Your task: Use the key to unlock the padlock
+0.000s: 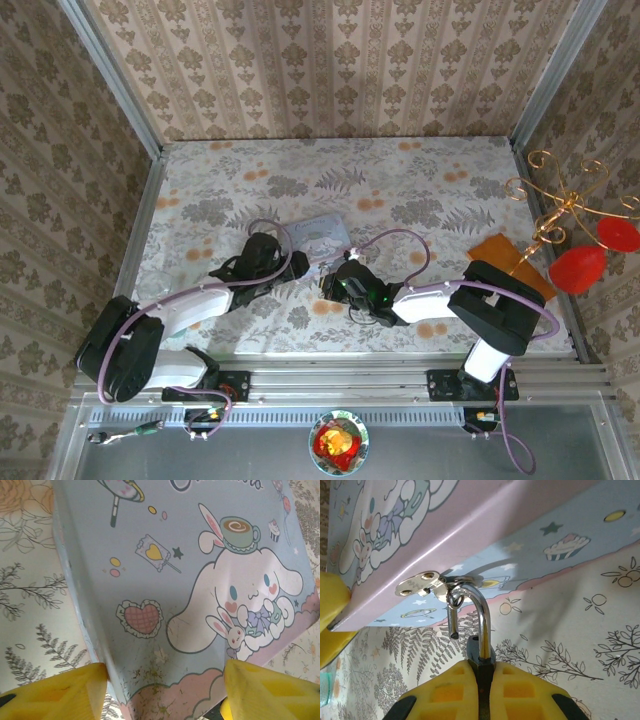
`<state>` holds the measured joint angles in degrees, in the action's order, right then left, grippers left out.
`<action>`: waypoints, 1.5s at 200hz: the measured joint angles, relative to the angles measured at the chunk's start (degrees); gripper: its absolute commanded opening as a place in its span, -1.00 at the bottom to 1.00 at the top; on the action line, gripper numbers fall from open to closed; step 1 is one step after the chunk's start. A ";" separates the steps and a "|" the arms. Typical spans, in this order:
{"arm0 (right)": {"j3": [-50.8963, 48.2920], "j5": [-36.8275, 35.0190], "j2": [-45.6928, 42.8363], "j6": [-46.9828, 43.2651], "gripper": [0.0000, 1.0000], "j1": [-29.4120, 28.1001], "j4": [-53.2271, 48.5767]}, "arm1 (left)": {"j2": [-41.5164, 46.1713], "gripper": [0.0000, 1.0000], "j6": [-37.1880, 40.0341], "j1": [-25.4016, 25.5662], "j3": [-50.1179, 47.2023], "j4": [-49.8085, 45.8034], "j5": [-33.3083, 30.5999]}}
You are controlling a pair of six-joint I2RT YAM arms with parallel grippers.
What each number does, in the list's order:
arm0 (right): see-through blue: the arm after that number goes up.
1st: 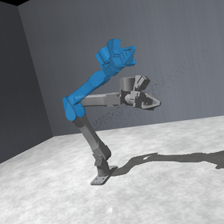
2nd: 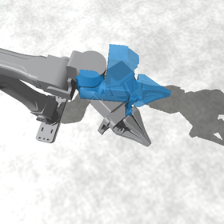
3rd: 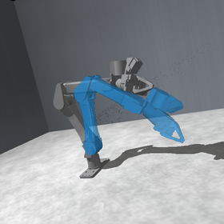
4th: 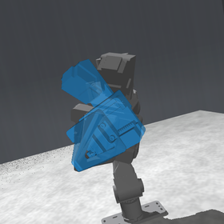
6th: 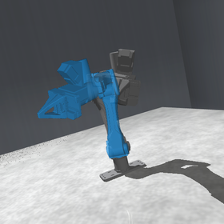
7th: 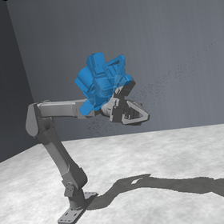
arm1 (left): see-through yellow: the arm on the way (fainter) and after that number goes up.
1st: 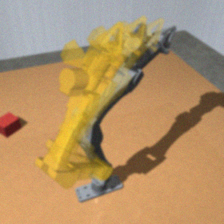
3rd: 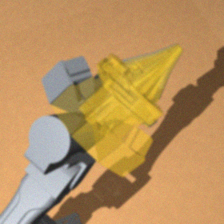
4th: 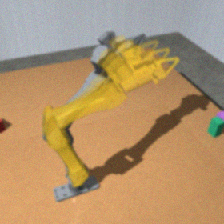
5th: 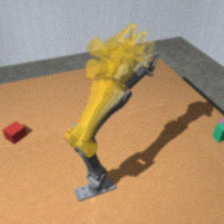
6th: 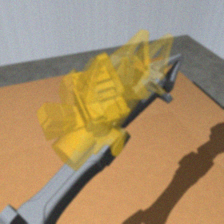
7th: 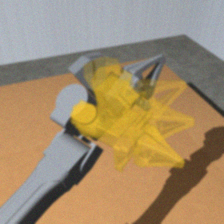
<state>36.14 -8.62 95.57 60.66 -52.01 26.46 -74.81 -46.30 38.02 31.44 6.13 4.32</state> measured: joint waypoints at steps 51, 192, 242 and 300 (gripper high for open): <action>-0.20 -0.44 0.00 2.25 -0.98 1.18 -0.94 | -0.92 0.27 -1.40 1.77 0.04 1.49 -1.31; -1.38 6.01 5.18 14.88 -1.00 5.38 9.92 | -2.47 0.26 -2.14 3.17 0.17 2.67 -1.27; -1.51 5.18 5.18 17.73 -1.00 5.38 10.91 | -4.02 0.27 -2.16 3.48 0.24 0.50 -1.44; -2.21 4.37 7.17 20.26 -1.00 6.27 14.84 | -3.26 0.32 -2.10 3.54 0.13 0.87 -1.57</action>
<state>33.93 -4.25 102.74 80.93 -45.74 41.30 -78.06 -48.40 41.56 31.57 7.01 2.74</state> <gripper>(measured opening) 0.097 0.653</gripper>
